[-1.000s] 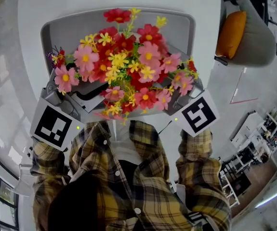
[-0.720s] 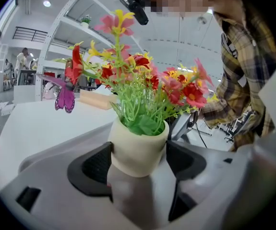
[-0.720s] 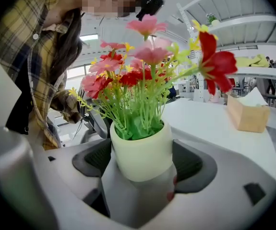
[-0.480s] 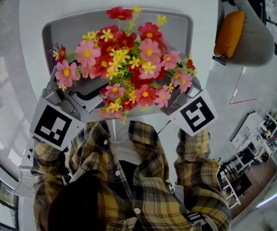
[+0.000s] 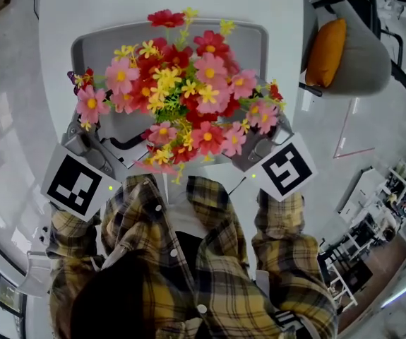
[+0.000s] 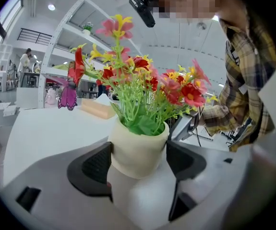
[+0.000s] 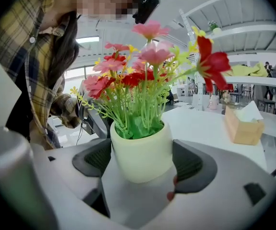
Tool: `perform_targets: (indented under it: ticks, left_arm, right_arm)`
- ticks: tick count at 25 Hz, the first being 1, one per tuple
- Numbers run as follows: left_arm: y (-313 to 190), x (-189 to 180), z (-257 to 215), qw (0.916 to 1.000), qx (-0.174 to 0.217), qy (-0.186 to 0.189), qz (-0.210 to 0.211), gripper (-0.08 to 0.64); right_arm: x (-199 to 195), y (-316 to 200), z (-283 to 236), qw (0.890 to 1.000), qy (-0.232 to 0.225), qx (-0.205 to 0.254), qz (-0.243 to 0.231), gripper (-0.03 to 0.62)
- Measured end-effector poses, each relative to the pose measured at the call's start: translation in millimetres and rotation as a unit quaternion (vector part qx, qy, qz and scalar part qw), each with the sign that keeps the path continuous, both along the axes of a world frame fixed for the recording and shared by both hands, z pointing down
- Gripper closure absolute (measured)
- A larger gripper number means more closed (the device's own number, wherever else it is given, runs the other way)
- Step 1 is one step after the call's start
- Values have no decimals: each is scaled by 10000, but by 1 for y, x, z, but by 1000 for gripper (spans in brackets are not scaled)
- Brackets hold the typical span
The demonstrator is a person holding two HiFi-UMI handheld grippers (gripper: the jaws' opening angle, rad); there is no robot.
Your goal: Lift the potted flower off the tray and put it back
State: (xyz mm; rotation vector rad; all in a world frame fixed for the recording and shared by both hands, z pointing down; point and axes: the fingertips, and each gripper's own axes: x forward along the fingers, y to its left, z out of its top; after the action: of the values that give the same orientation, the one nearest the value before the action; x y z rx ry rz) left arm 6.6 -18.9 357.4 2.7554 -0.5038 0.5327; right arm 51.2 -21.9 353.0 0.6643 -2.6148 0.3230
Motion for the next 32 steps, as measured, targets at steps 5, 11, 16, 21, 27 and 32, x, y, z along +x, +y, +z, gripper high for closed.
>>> perform_targets:
  ticks: [5, 11, 16, 21, 27, 32]
  left_arm:
    - [-2, 0, 0, 9999, -24, 78, -146, 215]
    - [-1, 1, -1, 9988, -153, 310, -346, 215]
    - [-4, 3, 2, 9990, -28, 270, -351, 215]
    - [-6, 6, 2, 9985, 22, 349, -416, 215]
    - [-8, 4, -1, 9980, 184, 409, -447, 215]
    - [-9, 1, 0, 9971, 397, 434, -473, 215]
  right_arm:
    - [0, -2, -1, 9999, -14, 118, -40, 215]
    - [1, -2, -5, 9996, -128, 251, -6, 215]
    - [2, -4, -2, 9991, -126, 410, -73, 213]
    - [3, -7, -4, 9979, -158, 614, -139, 213]
    - [1, -9, -6, 9968, -302, 735, -109, 215]
    - [0, -9, -1, 9960, -377, 799, -101, 215]
